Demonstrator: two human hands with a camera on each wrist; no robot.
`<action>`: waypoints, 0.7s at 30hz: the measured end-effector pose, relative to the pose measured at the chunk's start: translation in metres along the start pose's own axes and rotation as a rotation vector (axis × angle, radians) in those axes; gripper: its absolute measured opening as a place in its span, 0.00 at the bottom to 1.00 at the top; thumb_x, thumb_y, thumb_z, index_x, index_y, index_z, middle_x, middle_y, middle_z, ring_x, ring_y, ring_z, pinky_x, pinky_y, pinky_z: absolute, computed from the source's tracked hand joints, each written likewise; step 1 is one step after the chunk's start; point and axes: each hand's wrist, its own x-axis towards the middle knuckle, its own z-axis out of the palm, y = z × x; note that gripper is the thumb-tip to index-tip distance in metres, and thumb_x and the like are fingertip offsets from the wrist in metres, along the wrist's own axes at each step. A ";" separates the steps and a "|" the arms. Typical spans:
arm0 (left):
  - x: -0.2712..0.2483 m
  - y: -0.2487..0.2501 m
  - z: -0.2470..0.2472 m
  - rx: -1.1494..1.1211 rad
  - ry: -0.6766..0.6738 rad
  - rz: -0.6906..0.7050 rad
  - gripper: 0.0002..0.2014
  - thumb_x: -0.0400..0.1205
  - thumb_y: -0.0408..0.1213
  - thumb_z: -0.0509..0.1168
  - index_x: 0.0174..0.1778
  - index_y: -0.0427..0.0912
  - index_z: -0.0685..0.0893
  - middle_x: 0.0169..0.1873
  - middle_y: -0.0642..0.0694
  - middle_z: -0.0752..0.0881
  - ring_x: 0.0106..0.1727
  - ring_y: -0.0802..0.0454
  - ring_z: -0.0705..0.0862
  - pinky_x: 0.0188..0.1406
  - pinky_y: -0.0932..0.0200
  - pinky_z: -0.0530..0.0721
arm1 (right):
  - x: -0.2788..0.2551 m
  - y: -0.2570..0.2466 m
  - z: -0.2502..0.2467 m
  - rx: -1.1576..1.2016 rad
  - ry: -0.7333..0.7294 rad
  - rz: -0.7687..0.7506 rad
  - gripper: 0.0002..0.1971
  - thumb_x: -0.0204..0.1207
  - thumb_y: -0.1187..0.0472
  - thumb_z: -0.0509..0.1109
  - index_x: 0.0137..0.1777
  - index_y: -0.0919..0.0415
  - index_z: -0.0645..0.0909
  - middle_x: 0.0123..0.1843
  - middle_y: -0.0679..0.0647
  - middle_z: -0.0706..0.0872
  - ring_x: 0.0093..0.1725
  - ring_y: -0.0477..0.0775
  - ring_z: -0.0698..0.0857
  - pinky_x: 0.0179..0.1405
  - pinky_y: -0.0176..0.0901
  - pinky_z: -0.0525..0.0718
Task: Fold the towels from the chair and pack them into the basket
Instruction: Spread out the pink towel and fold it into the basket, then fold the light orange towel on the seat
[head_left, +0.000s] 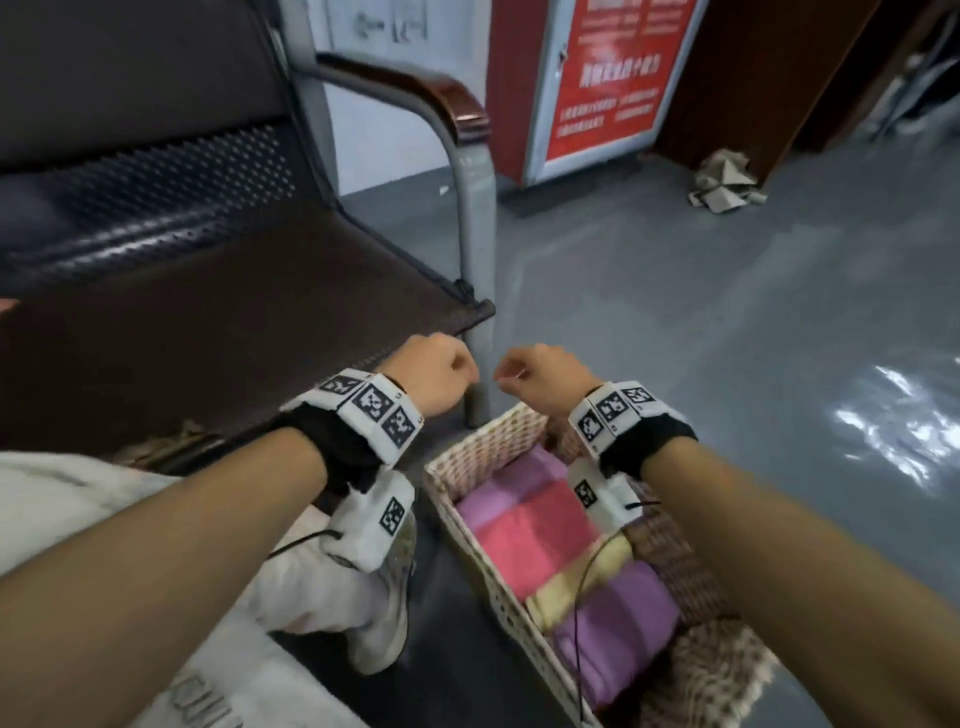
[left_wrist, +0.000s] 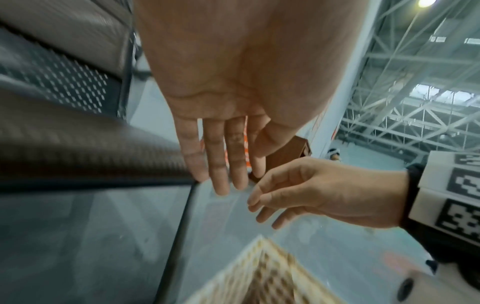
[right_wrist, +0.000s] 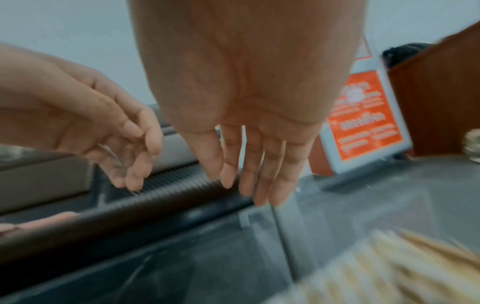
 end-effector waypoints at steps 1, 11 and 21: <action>-0.006 -0.001 -0.021 -0.012 0.049 0.012 0.12 0.79 0.35 0.60 0.45 0.49 0.89 0.47 0.46 0.91 0.53 0.46 0.87 0.59 0.54 0.82 | 0.005 -0.022 -0.013 -0.016 0.008 -0.064 0.11 0.79 0.60 0.67 0.57 0.59 0.86 0.58 0.58 0.89 0.60 0.59 0.84 0.56 0.42 0.77; -0.092 -0.081 -0.199 -0.169 0.541 -0.061 0.07 0.75 0.39 0.65 0.35 0.49 0.88 0.31 0.54 0.90 0.39 0.56 0.88 0.47 0.60 0.85 | 0.048 -0.243 -0.083 -0.108 0.132 -0.487 0.08 0.77 0.57 0.69 0.52 0.54 0.87 0.53 0.53 0.90 0.56 0.53 0.85 0.52 0.37 0.75; -0.203 -0.252 -0.259 -0.092 0.574 -0.355 0.08 0.76 0.35 0.65 0.37 0.54 0.85 0.37 0.55 0.88 0.43 0.56 0.86 0.50 0.56 0.83 | 0.086 -0.443 0.013 -0.189 -0.121 -0.803 0.10 0.79 0.57 0.67 0.56 0.55 0.86 0.56 0.53 0.89 0.57 0.52 0.84 0.48 0.35 0.73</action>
